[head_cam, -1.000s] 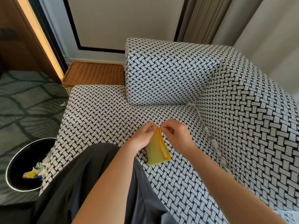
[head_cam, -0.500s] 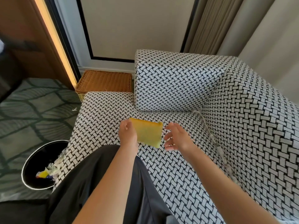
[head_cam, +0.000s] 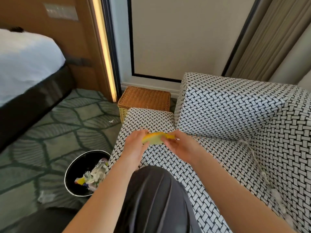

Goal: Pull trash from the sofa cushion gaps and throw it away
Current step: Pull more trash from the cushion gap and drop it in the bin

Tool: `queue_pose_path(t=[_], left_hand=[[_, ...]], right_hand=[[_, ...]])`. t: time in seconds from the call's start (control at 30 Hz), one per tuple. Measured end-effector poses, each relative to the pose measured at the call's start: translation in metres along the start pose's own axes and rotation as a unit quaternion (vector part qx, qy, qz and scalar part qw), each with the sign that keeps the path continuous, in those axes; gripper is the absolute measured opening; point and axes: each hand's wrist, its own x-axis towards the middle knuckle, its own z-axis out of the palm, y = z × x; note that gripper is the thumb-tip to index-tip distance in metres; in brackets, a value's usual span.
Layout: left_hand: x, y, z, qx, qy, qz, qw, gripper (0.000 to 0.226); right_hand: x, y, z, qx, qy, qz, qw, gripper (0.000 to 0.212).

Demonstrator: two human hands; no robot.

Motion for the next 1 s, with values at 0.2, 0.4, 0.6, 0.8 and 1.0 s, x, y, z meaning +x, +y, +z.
queue_pose_path(t=[0.2,0.4,0.6,0.8,1.0], left_hand=[[0.070,0.018,-0.024,0.158,0.053,0.015,0.986,0.016],[0.163,0.016,-0.019,0.244,0.036,-0.095,0.964,0.022],[0.248,0.010,-0.011,0.118,0.047,-0.170,0.977,0.021],[0.320,-0.023,-0.004,0.405,0.114,0.150,0.895,0.010],[0.394,-0.018,0.000,0.488,0.157,0.152,0.845,0.011]], right_hand=[[0.073,0.015,0.029,-0.210,0.048,-0.082,0.973,0.015],[0.146,-0.009,0.048,-0.168,0.013,-0.140,0.976,0.019],[0.226,-0.031,0.051,-0.240,-0.006,-0.197,0.950,0.033],[0.313,-0.025,0.030,-0.470,0.089,-0.289,0.829,0.040],[0.395,-0.050,0.035,-0.479,0.091,-0.275,0.828,0.043]])
